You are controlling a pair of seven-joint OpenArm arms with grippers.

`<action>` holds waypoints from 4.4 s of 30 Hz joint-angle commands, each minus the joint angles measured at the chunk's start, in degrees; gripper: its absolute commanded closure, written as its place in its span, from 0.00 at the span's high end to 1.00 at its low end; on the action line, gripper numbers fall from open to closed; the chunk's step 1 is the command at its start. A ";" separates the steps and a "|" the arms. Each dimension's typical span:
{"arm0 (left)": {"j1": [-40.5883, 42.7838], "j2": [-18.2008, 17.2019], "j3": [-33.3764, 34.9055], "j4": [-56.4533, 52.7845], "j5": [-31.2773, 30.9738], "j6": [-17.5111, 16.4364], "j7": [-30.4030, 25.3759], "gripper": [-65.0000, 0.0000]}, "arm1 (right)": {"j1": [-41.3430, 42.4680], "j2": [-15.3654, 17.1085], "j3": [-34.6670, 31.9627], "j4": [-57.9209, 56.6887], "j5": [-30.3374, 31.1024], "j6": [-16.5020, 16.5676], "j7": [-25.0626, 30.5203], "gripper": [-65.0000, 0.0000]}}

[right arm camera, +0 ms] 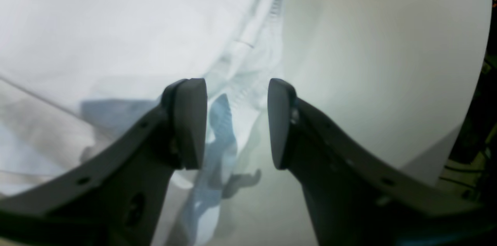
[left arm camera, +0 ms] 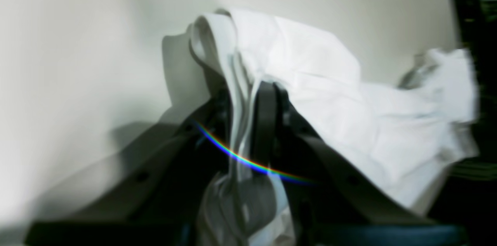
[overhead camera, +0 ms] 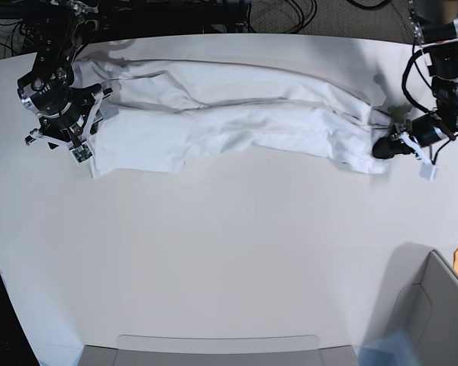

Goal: Fold the T-shirt properly
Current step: 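Release the hem and reposition the left gripper on the folded shirt's end, then push the strip's end with the left gripper toward the right gripper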

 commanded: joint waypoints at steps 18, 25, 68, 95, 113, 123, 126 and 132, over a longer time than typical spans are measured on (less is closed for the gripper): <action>3.64 -3.97 -0.80 7.52 25.37 8.90 15.44 0.00 | 0.45 -2.06 0.21 1.70 0.41 0.65 0.72 0.40; 11.29 -0.72 -14.52 32.14 25.37 8.90 25.24 0.00 | 0.54 -2.06 0.21 1.70 0.41 0.65 0.72 0.40; 18.68 32.08 15.29 81.63 25.11 65.74 25.24 0.00 | 1.24 -1.71 -0.06 1.35 0.14 0.65 0.72 0.40; 15.95 36.21 18.01 81.81 25.02 80.95 25.24 0.00 | 1.15 -1.80 -0.32 1.17 0.05 0.65 0.72 0.40; 15.25 35.86 26.98 81.63 25.11 88.90 25.24 0.05 | 0.89 -1.97 -0.32 1.17 0.32 0.65 0.72 0.40; 15.25 35.86 27.33 78.82 25.11 88.90 25.24 0.05 | 0.36 -1.88 -0.32 1.17 0.05 0.65 0.72 0.40; 15.25 35.77 28.65 78.82 25.11 88.90 25.24 0.05 | 0.19 -1.97 -0.32 1.17 0.05 0.65 0.72 0.40; 14.98 34.45 28.03 78.82 25.37 88.90 25.24 0.05 | 0.19 -1.97 -0.32 1.17 0.32 0.65 0.72 0.40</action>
